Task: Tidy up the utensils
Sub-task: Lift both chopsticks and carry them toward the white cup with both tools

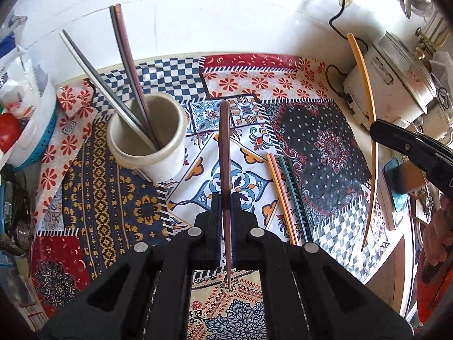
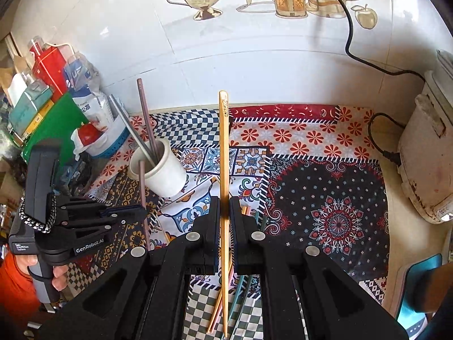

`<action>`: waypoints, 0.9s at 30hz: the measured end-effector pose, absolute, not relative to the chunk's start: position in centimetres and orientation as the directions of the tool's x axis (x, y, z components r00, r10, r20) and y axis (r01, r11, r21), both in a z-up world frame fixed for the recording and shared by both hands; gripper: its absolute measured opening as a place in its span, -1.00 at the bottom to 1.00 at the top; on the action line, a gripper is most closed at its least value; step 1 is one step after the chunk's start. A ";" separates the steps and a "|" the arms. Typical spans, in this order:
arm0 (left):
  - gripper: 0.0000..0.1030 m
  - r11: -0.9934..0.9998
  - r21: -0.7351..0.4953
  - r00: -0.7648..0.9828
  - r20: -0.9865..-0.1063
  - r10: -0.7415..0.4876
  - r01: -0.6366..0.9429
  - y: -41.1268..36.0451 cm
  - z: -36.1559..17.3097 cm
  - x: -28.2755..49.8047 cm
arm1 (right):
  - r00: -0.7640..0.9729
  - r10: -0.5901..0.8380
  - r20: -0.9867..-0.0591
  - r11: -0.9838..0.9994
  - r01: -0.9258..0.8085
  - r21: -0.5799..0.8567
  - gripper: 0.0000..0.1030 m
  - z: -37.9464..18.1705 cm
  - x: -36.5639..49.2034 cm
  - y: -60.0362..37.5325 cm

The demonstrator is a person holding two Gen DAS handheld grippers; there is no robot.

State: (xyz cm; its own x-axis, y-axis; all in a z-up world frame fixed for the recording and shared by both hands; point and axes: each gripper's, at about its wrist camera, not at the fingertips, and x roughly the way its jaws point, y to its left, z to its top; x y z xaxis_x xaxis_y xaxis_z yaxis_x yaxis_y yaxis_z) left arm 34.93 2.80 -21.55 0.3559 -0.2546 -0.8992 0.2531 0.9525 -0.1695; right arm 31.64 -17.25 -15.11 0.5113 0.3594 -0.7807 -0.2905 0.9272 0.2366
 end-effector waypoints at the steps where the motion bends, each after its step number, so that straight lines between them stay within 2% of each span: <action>1: -0.93 0.955 -0.167 0.374 -0.892 -0.252 0.244 3.1 -21.0 34.8 | 0.514 0.363 -0.777 0.925 -0.299 0.234 -0.89 -14.8 31.7 -17.1; 14: -1.00 0.969 -0.198 0.589 -0.770 -0.247 0.147 6.8 -12.5 33.5 | 0.532 0.440 -0.724 0.879 -0.420 0.226 -0.89 -11.6 34.9 -13.6; 17: -1.00 0.971 -0.192 0.598 -0.765 -0.240 0.145 7.0 -12.2 33.9 | 0.534 0.461 -0.709 0.866 -0.445 0.227 -0.89 -11.0 35.7 -12.7; 21: -0.99 0.973 -0.198 0.553 -0.801 -0.228 0.115 7.3 -14.2 35.0 | 0.539 0.476 -0.695 0.856 -0.464 0.227 -0.89 -10.6 36.6 -11.8; 24: -0.85 0.970 -0.215 0.491 -0.837 -0.241 0.110 6.9 -16.7 35.7 | 0.536 0.483 -0.692 0.853 -0.466 0.234 -0.89 -10.7 37.2 -11.7; 27: -0.51 0.968 -0.226 0.428 -0.868 -0.250 0.106 5.9 -19.2 36.5 | 0.539 0.471 -0.698 0.860 -0.458 0.226 -0.89 -11.0 37.5 -12.0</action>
State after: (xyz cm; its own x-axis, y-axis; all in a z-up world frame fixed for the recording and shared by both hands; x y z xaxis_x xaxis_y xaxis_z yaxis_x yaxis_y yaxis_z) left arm 36.46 5.95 -19.21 0.4283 -0.2497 -0.8685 0.1056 0.9683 -0.2263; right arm 37.53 -12.03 -11.04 0.5395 0.4710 -0.6979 -0.4585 0.8596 0.2257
